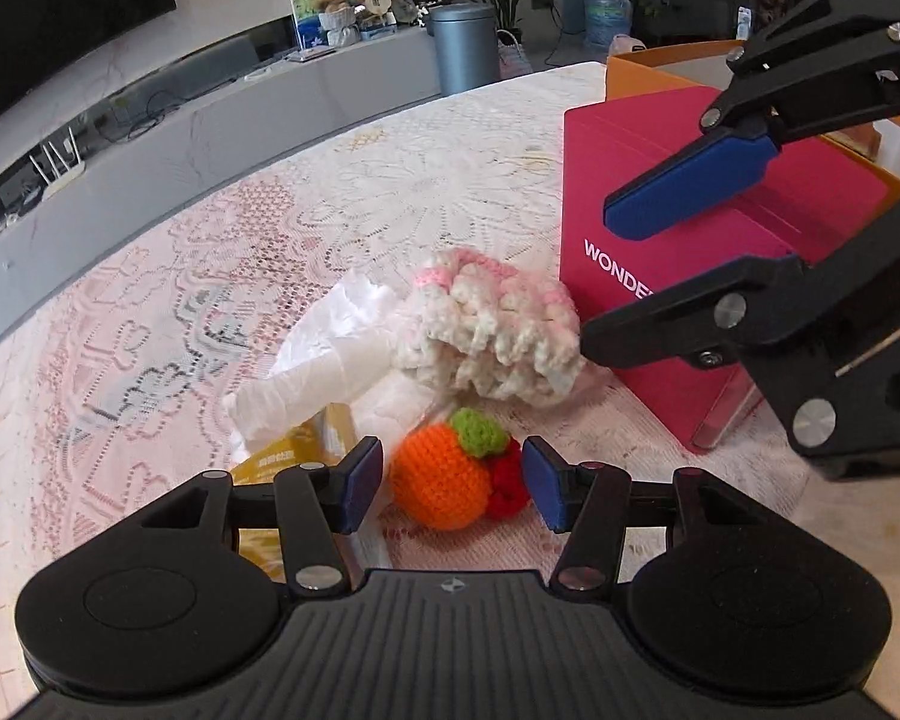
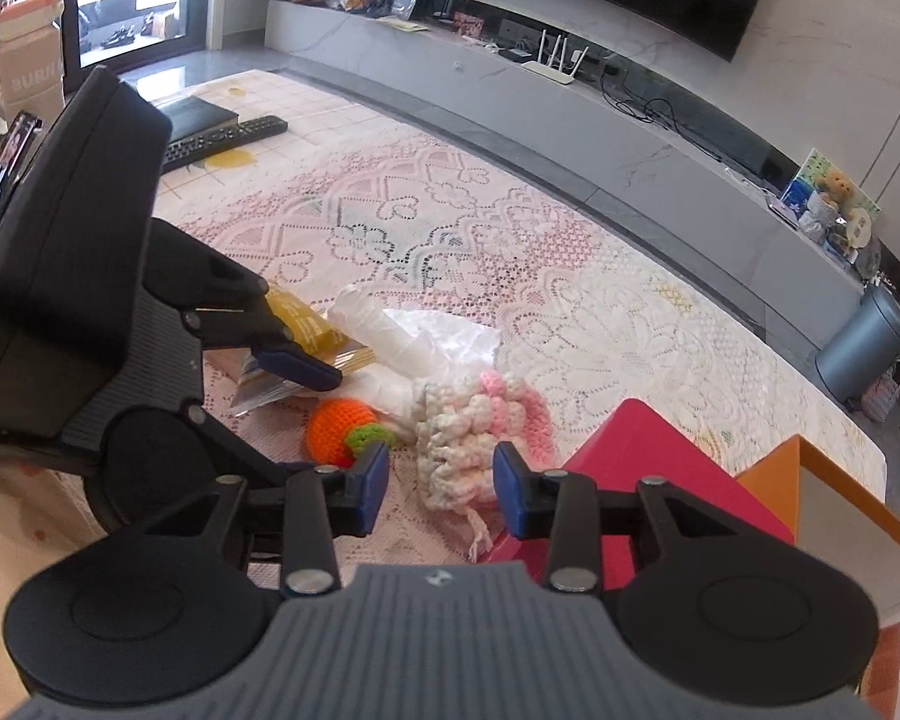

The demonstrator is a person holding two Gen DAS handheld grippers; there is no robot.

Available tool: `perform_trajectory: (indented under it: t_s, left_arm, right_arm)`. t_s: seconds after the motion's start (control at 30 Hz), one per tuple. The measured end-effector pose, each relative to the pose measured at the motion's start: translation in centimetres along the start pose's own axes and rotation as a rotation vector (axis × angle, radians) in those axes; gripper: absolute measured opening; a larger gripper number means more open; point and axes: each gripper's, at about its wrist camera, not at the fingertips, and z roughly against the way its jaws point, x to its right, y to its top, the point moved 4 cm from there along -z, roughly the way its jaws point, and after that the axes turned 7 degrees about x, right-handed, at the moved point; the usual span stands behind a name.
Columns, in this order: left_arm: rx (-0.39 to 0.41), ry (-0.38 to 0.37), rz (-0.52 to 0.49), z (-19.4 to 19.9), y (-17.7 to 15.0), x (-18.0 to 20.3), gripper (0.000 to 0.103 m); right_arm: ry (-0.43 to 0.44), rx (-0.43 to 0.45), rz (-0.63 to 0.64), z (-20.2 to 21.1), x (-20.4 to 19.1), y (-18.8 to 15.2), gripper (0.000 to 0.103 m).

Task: Organize soft objects
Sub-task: 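Grasp the orange crocheted fruit with the left tool while the right tool grasps the crocheted flower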

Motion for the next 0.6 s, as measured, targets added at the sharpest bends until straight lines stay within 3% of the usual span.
perform_trajectory:
  t_s: [0.13,0.3,0.5,0.6]
  left_arm:
    - [-0.021,0.018,-0.040,-0.9,-0.5,0.7,0.065]
    - [0.015,0.032,-0.037,0.0,-0.4,1.0,0.058]
    - [0.099,0.043,0.082,3.3,-0.1,0.0,0.058]
    - [0.129,0.071,0.126,4.9,0.0,-0.4,0.058]
  right_arm:
    - [0.008,-0.008,0.034,-0.6,0.2,0.4,0.038]
    - [0.030,-0.032,0.112,-1.7,-0.1,0.7,0.038]
    - [0.065,-0.082,0.222,-3.3,-0.4,1.2,0.040]
    - [0.084,-0.121,0.253,-4.4,-0.4,2.0,0.048]
